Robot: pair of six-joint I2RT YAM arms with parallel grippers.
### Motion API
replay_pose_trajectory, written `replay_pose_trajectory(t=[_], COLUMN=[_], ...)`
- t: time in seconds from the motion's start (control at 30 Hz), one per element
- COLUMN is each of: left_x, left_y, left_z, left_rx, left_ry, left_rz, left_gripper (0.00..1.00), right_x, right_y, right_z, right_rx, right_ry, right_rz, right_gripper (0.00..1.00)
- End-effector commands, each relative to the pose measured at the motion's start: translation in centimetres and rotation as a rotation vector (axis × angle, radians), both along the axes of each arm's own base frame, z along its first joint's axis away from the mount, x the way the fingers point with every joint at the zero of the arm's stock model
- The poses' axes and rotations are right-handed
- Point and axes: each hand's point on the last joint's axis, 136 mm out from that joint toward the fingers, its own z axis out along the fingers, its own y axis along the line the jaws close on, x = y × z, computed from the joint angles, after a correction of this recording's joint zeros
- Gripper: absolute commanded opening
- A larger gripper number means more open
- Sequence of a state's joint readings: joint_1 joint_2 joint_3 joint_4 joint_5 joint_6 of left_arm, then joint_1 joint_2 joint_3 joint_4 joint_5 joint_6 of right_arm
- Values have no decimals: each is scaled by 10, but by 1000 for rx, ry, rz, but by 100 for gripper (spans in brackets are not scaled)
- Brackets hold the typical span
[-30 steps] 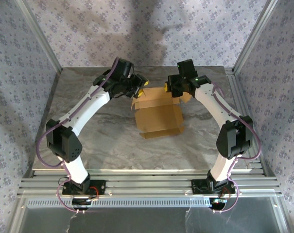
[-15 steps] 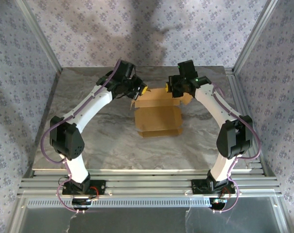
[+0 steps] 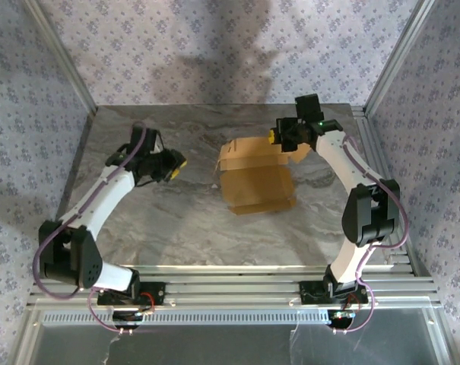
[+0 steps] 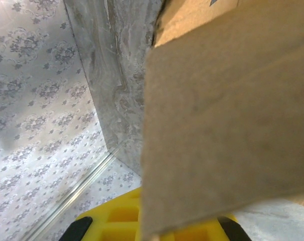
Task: Fold the paper box
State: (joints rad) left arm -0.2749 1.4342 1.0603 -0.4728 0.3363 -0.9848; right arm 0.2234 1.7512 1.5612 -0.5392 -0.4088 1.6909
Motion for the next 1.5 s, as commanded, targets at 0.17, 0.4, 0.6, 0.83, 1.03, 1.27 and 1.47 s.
replay_pose_trajectory(t=[0.17, 0.4, 0.6, 0.83, 1.03, 1.27, 1.47], left_x=[47, 59, 43, 29, 20, 8, 12], left_y=[-41, -49, -61, -74, -66, -84, -95], left_z=[-23, 3, -8, -11, 3, 6, 23], left_rx=[-78, -27, 78, 203, 383, 544, 605], left_ry=[-127, -230, -246, -458, -674, -935, -1017], left_rz=[-158, -214, -359, -536, -640, -848, -882], left_gripper=[30, 31, 30, 38, 49, 57, 62], right_x=[-8, 14, 24, 34, 41, 44, 47], right_y=[-11, 8, 33, 39, 48, 52, 52], right_z=[27, 13, -17, -42, -43, -47, -47], right_rx=[25, 1, -16, -57, -55, -39, -41], right_ry=[1, -124, -155, -130, -103, -57, -43], right_rz=[43, 147, 251, 331, 402, 420, 412], right_gripper=[0, 0, 0, 0, 0, 0, 0])
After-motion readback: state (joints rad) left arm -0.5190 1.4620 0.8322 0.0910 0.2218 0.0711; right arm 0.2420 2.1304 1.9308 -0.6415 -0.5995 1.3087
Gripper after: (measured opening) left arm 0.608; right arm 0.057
